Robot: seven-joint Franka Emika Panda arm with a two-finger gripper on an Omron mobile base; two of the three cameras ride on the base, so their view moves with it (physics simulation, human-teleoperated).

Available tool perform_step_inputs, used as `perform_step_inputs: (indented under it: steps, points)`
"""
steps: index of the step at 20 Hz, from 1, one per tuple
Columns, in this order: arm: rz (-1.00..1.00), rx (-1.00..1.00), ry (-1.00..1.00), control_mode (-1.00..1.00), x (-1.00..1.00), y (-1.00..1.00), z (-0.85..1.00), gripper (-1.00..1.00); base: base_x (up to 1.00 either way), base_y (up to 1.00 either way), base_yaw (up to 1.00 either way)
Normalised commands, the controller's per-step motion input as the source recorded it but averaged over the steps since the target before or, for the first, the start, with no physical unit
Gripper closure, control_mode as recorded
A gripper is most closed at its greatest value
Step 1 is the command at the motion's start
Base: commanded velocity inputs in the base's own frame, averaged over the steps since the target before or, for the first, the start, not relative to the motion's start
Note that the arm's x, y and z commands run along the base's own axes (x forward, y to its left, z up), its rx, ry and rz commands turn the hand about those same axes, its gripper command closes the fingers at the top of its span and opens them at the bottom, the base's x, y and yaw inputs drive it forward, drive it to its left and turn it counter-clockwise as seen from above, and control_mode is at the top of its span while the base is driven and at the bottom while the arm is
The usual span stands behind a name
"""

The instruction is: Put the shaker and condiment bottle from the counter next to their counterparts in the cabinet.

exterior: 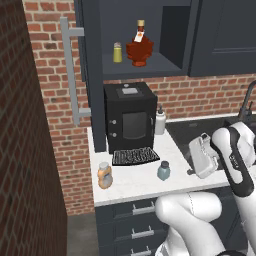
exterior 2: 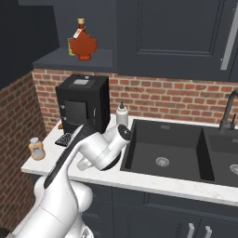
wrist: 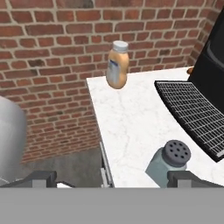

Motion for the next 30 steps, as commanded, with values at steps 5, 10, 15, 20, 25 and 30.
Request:
perform_step_inputs:
  steps: [5, 10, 15, 20, 25, 30]
  points:
    - [0.08, 0.01, 0.0, -1.0, 0.02, 0.0, -0.29, -1.0, 0.0, 0.0, 0.0]
    - [0.08, 0.02, 0.0, -1.0, 0.11, 0.0, -0.01, -1.0, 0.0, 0.0, 0.0]
    - [0.1, 0.0, 0.0, -1.0, 0.2, 0.03, -0.02, -1.0, 0.0, 0.0, 0.0]
    - [0.09, 0.01, 0.0, -1.0, 0.09, 0.01, -0.06, -1.0, 0.0, 0.0, 0.0]
    - [0.08, 0.03, 0.0, -1.0, 0.15, 0.0, -0.14, -1.0, 0.0, 0.0, 0.0]
    - [0.02, 0.04, -0.04, -1.0, 0.14, 0.0, -0.26, -1.0, 0.0, 0.0, 0.0]
